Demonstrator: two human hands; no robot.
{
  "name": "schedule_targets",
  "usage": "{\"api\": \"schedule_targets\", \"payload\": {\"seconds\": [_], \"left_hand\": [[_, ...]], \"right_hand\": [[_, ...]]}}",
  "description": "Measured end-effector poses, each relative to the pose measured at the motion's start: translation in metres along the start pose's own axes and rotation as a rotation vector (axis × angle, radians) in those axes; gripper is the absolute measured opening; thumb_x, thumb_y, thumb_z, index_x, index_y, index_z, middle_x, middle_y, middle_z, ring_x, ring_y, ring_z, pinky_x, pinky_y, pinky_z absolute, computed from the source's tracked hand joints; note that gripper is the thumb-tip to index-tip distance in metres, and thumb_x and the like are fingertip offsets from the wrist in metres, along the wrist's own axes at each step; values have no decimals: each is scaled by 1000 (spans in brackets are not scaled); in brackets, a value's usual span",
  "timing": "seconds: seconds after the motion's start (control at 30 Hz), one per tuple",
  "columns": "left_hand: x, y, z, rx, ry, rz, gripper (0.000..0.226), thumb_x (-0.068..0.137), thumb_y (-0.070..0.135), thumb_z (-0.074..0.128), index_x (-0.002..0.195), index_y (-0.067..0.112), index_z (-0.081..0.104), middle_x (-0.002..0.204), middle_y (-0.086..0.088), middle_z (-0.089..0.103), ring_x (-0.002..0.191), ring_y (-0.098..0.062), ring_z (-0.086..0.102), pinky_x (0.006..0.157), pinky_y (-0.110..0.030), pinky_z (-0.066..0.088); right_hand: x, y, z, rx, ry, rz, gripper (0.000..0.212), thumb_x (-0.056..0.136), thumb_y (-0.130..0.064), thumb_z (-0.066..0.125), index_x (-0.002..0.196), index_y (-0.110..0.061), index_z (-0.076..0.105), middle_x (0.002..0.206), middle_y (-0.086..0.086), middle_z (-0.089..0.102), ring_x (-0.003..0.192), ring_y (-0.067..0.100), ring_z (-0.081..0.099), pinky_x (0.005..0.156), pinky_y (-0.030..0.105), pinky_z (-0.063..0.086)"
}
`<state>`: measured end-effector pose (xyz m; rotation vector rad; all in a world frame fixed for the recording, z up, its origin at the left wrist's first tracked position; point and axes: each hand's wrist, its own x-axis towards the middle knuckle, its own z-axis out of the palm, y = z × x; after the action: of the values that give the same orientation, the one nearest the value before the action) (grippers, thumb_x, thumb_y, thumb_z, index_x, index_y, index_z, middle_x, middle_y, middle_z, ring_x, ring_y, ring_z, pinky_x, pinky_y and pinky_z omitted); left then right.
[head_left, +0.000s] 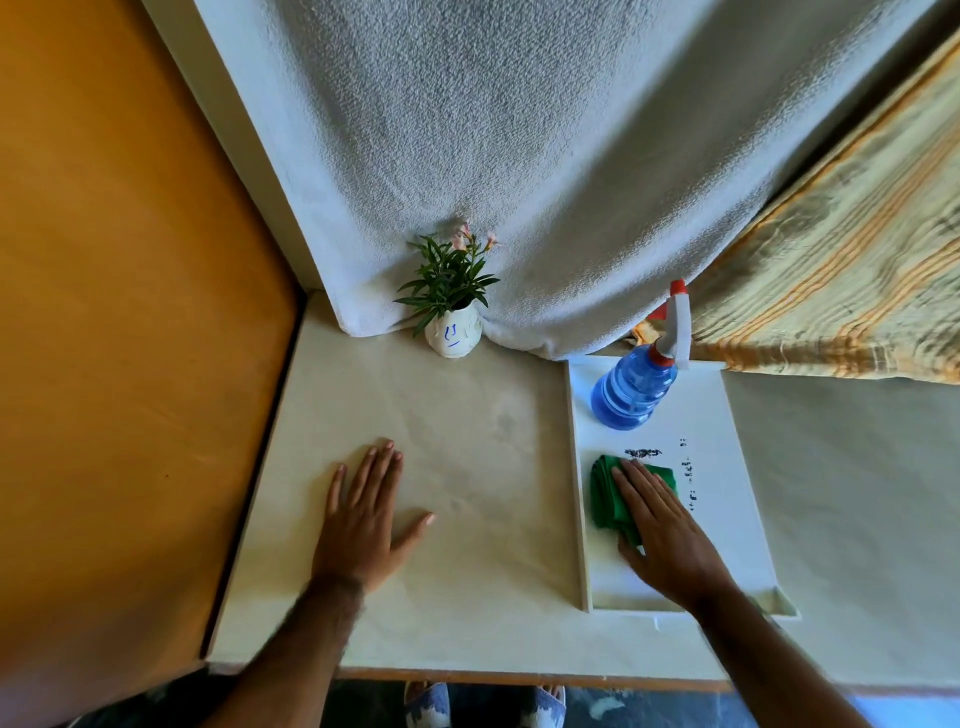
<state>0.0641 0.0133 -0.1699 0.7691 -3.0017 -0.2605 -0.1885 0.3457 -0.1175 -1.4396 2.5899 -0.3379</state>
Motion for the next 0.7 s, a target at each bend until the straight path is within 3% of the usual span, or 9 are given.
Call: {"api": "schedule_targets", "payload": {"seconds": [0.13, 0.27, 0.4, 0.47, 0.57, 0.7], "left_hand": [[-2, -1, 1, 5, 18, 11, 96, 95, 78, 35, 164, 12, 31, 174, -9, 28, 160, -26, 29, 129, -57, 25], [-2, -1, 2, 3, 33, 15, 95, 97, 79, 32, 164, 12, 31, 174, -8, 29, 160, -26, 29, 128, -58, 26], [-2, 1, 3, 4, 42, 11, 93, 96, 76, 39, 163, 11, 35, 173, -9, 32, 158, -27, 34, 127, -57, 26], [-3, 1, 5, 9, 56, 18, 94, 95, 75, 41, 163, 12, 33, 173, -9, 32, 158, -28, 34, 127, -57, 25], [-2, -1, 6, 15, 70, 15, 94, 96, 77, 37, 165, 13, 29, 174, -9, 30, 159, -28, 31, 128, -57, 24], [-2, 1, 5, 35, 49, 6, 97, 96, 79, 35, 167, 15, 24, 176, -7, 25, 162, -27, 25, 129, -56, 22]], "right_hand": [[3, -4, 1, 7, 60, 32, 81, 74, 23, 73, 148, 5, 46, 156, 16, 39, 144, 41, 41, 116, 53, 32], [8, -20, -13, 106, 197, 98, 77, 74, 23, 76, 144, 5, 51, 150, 17, 50, 137, 40, 51, 108, 59, 45], [63, -63, -27, 157, 295, -198, 56, 95, 10, 61, 148, 3, 46, 155, 19, 46, 148, 33, 36, 122, 50, 30], [106, -90, -27, 106, 293, -396, 44, 103, -1, 50, 146, 4, 49, 154, 21, 47, 147, 36, 38, 124, 51, 26], [169, -120, -24, -29, 291, -581, 42, 103, -3, 52, 145, 3, 52, 151, 22, 52, 144, 38, 44, 121, 53, 31], [227, -138, -22, -130, 311, -660, 41, 98, 4, 60, 139, 4, 59, 142, 23, 60, 136, 41, 53, 114, 55, 42]]}}
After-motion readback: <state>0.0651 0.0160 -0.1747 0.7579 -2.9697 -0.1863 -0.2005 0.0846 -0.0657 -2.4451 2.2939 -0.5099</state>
